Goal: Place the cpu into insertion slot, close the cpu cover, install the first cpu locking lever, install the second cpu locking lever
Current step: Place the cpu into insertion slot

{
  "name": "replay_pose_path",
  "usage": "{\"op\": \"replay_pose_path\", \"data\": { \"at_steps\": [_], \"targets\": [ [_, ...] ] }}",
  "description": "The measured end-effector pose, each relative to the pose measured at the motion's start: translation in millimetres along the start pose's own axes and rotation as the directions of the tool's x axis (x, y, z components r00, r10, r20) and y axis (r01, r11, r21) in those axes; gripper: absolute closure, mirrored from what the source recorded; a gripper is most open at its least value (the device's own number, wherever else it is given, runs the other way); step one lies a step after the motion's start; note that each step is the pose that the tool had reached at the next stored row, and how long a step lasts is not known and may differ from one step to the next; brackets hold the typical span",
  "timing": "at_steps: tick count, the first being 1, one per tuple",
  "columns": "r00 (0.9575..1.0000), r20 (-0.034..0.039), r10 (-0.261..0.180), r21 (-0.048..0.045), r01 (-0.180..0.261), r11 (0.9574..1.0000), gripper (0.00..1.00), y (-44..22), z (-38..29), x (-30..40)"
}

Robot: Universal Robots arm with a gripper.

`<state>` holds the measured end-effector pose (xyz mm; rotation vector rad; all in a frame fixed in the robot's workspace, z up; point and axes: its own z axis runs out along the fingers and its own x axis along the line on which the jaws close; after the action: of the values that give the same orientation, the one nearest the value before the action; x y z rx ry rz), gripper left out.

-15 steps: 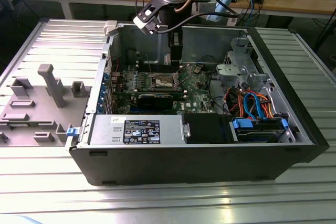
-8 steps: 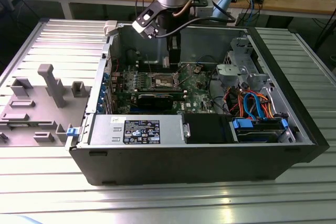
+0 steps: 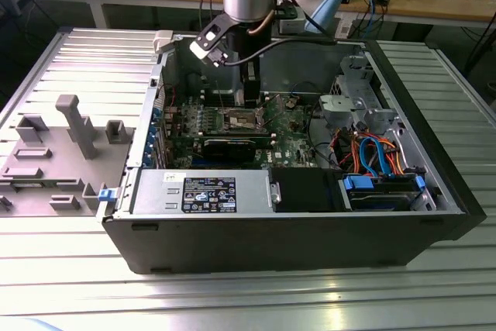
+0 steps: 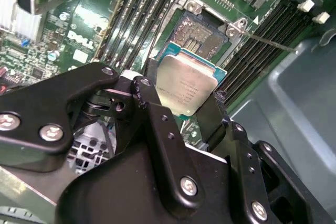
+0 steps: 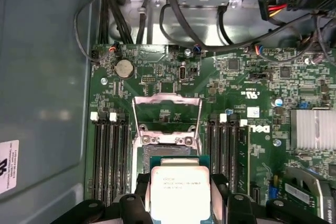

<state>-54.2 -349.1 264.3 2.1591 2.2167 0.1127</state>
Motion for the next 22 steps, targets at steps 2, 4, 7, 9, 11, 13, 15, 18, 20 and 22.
{"op": "replay_pose_path", "data": {
  "at_steps": [2,4,7,9,11,13,15,18,20,22],
  "targets": [
    [1.0,-0.0003,0.0,-0.0002,0.0,1.0,0.46,-0.5,6.2,2.7],
    [1.0,-0.0001,0.0,-0.0001,0.0,1.0,0.46,-0.9,10.3,3.3],
    [1.0,0.0001,0.0,0.0,0.0,1.0,0.46,-0.9,10.4,3.3],
    [1.0,-0.0001,0.0,-0.0001,0.0,1.0,0.46,-0.9,10.5,3.3],
    [1.0,-0.0001,0.0,-0.0001,0.0,1.0,0.46,-0.9,10.8,3.3],
    [1.0,-0.0001,0.0,-0.0001,0.0,1.0,0.46,-0.9,11.2,3.3],
    [1.0,-0.0001,0.0,-0.0001,0.0,1.0,0.46,-1.0,11.2,3.3],
    [1.0,-0.0001,0.0,-0.0001,0.0,1.0,0.46,-1.0,11.3,3.3],
    [1.0,-0.0001,0.0,-0.0001,0.0,1.0,0.46,-1.0,11.3,3.3],
    [1.0,-0.0004,0.0,-0.0003,0.0,1.0,0.46,-1.0,11.8,3.3]
  ]
}}
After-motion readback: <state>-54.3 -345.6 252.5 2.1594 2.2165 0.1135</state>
